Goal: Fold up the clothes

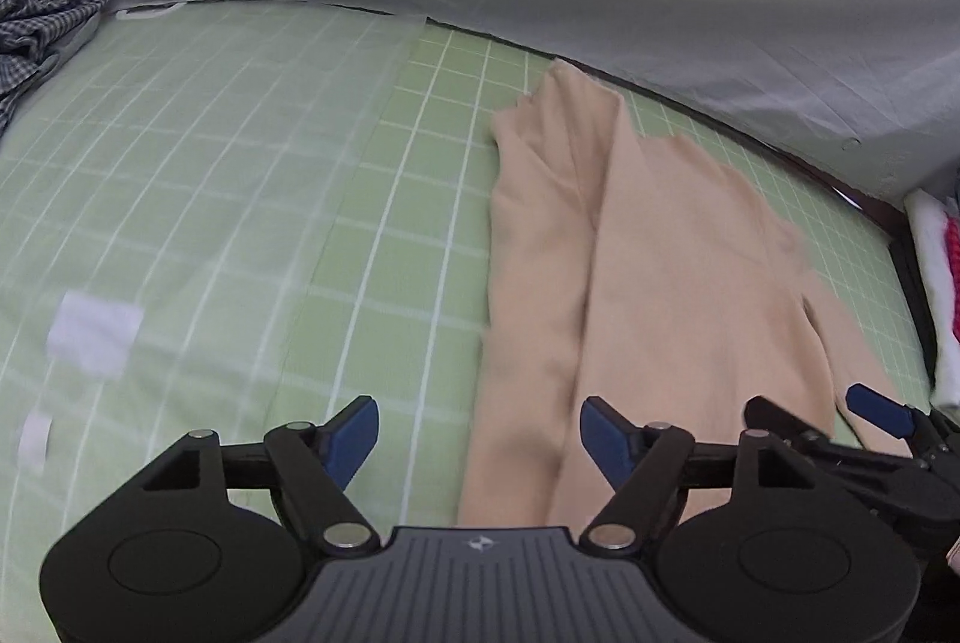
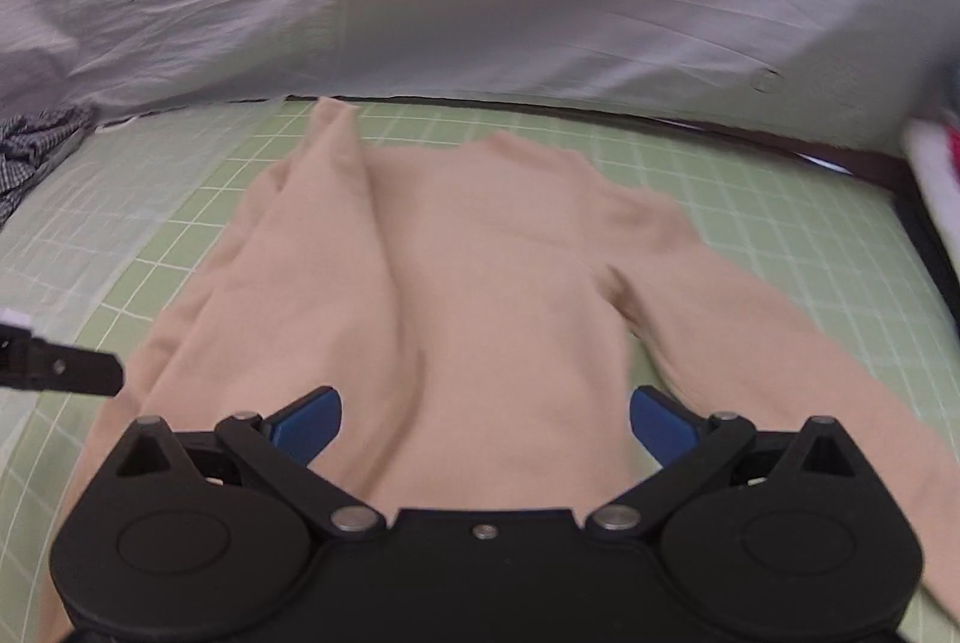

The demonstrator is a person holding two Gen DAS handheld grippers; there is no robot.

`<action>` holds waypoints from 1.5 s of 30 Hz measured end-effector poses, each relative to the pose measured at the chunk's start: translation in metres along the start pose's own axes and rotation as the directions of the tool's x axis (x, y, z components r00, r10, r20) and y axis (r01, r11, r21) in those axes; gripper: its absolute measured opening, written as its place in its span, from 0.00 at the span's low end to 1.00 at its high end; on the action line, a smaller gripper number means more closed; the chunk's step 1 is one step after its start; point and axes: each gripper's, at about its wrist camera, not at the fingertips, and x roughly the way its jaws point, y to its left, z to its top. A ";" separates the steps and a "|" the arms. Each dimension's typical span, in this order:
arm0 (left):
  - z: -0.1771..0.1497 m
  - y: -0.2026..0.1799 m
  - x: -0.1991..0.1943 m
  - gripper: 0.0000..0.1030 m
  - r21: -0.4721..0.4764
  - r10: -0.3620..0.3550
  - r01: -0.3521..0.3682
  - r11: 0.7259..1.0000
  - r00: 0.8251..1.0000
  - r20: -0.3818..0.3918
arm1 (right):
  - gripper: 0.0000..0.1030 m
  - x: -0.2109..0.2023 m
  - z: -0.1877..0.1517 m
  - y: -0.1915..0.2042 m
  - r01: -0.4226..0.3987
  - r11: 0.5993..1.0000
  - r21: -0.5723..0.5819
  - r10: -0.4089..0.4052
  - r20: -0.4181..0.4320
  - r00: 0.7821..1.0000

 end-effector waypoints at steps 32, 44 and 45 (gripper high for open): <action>0.046 -0.034 0.050 0.90 0.043 0.157 -0.157 0.987 0.988 0.005 | 1.00 0.071 0.072 -0.042 -0.023 0.998 0.051 0.019 0.090 0.996; -0.018 -0.041 0.000 0.90 0.064 0.122 -0.120 0.991 0.992 -0.031 | 1.00 -0.026 -0.050 -0.176 0.318 0.868 0.380 -0.316 -0.070 0.946; -0.024 -0.042 -0.002 0.90 0.069 0.122 -0.119 0.991 0.992 -0.040 | 1.00 -0.032 -0.059 -0.184 0.343 0.850 0.400 -0.338 -0.087 0.937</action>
